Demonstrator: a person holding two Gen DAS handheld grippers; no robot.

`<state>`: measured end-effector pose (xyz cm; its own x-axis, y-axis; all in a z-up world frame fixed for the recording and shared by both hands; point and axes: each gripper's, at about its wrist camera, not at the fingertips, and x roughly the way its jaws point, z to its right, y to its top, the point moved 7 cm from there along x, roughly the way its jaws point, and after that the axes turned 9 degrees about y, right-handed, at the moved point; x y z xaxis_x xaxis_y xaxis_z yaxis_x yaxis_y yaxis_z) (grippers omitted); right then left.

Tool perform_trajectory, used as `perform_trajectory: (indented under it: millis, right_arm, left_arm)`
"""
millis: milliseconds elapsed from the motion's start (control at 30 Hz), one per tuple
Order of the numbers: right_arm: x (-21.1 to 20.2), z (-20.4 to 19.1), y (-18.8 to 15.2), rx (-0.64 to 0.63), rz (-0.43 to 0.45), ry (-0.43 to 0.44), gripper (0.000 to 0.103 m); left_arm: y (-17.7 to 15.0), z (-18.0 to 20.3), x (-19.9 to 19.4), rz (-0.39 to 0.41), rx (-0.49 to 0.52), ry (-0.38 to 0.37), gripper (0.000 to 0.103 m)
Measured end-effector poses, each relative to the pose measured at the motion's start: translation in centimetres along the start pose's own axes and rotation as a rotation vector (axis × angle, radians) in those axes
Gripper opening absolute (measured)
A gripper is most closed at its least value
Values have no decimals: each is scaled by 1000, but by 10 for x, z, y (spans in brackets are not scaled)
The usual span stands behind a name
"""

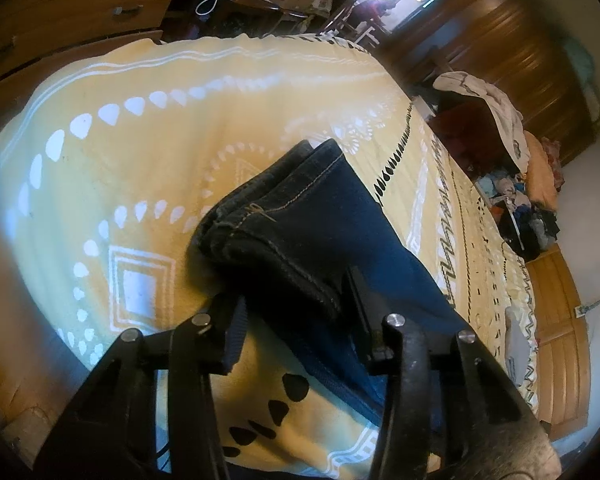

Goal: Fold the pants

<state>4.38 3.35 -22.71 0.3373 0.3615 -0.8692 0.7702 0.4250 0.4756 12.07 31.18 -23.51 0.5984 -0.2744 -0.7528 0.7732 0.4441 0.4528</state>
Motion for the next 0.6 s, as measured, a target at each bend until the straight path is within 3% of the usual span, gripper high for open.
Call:
perform_trajectory:
  millis: [67,100,133,200,300,367,400,433,567,600]
  right_arm:
    - [-1,1,0,10,8,7,35]
    - [-2,3,0,15,12,7,27]
    - [-3,2,0,20,13,12,18]
    - [-5,1,1,21,19,8,13]
    - [-3,-2,1,-1,13,-17,14]
    - [-2,-5,2,-17,9,-32,20]
    - [-3,-6,2,-29,10,-46,32]
    - [-3,-7,3,-41,15,-60,37]
    - [-2,-5,7,-29,15,-48,33]
    - [-2,-5,7,-26,17,-44,25]
  left_arm:
    - [-1,5,0,1,8,8,43]
    - [-1,7,-1,6,11,9,41]
    - [-1,8,-1,9,13,8,28]
    - [-1,9,0,5,15,-1,22]
    - [-2,10,1,4,8,-8,22]
    - [-3,11,-1,6,-10,-17,24]
    - [-4,10,-1,8,-16,-20,25]
    - [-4,10,-1,10,-18,-18,26]
    - [-4,6,0,23,-48,-10,35]
    - [-3,7,-1,30,-49,-4,38]
